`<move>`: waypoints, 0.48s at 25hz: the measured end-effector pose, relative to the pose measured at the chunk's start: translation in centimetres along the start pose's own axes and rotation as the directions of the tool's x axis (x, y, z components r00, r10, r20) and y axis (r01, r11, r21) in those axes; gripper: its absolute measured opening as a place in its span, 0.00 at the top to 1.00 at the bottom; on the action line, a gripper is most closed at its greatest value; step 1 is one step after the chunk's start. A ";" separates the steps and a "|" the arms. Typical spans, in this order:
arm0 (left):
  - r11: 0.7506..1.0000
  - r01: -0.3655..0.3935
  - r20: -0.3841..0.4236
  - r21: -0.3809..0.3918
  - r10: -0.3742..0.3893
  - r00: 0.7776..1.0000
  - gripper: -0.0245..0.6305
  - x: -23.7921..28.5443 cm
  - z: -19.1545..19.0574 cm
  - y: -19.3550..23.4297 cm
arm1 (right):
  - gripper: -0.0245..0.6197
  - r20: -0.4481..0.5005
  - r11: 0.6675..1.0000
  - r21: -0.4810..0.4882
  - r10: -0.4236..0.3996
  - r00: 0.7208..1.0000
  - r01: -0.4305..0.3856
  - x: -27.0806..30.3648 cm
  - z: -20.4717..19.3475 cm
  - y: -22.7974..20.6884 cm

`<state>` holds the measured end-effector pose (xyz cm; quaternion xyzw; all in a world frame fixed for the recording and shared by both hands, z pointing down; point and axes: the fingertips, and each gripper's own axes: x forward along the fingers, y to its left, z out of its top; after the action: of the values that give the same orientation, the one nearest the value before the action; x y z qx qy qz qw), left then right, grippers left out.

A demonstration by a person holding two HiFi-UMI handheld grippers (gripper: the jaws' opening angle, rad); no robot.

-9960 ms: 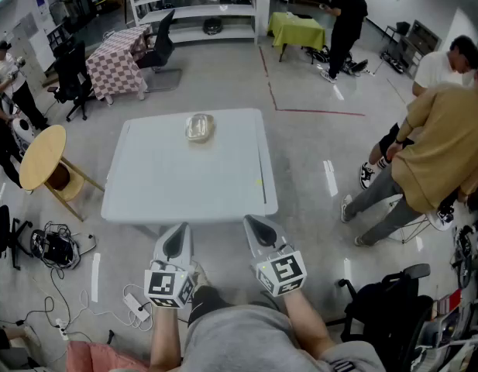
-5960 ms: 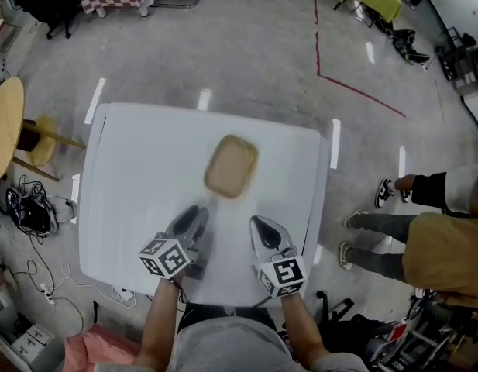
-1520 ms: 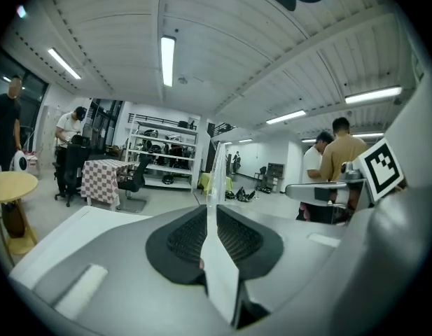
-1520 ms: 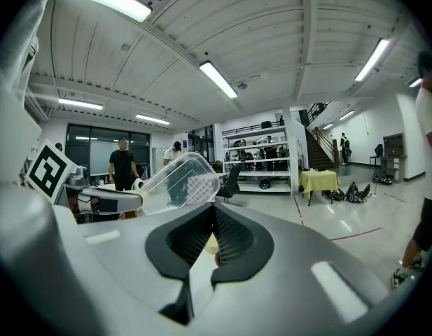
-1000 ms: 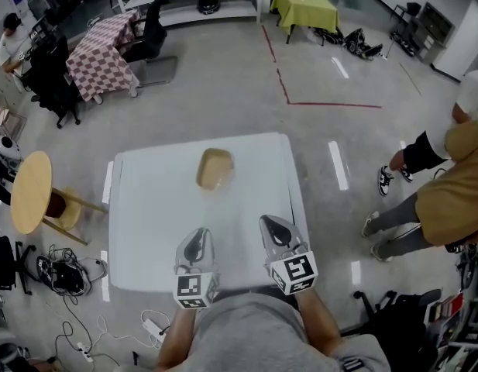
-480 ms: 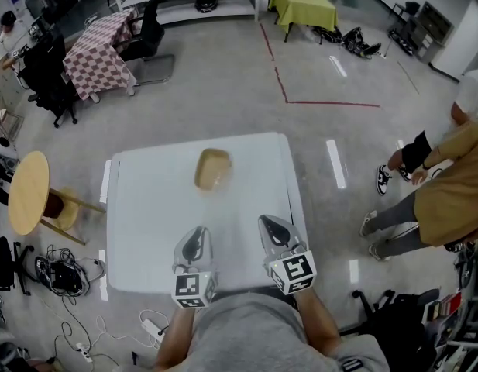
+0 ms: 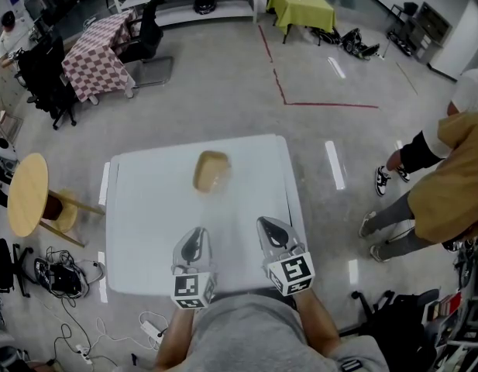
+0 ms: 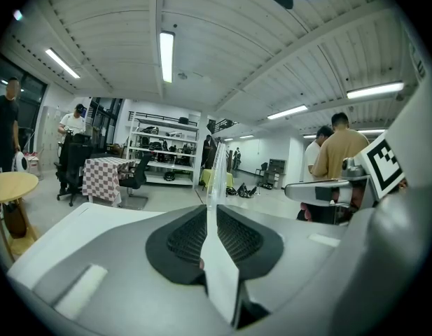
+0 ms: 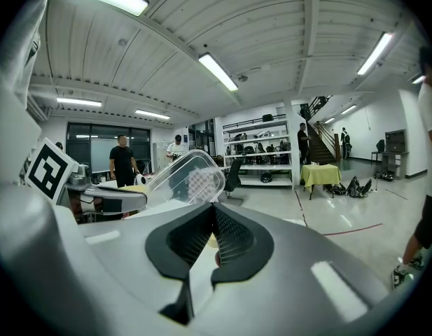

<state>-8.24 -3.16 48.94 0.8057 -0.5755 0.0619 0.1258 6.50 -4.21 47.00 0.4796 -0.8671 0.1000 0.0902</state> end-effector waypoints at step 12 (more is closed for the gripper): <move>1.000 -0.004 0.004 -0.002 0.004 1.000 0.88 -0.1 0.3 0.4 | 0.96 0.001 1.000 0.000 0.001 1.000 -0.001 0.1 0.1 0.3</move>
<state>-8.65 -3.23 48.65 0.8044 -0.5776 0.0601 0.1255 6.23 -4.15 46.89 0.4793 -0.8673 0.0997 0.0899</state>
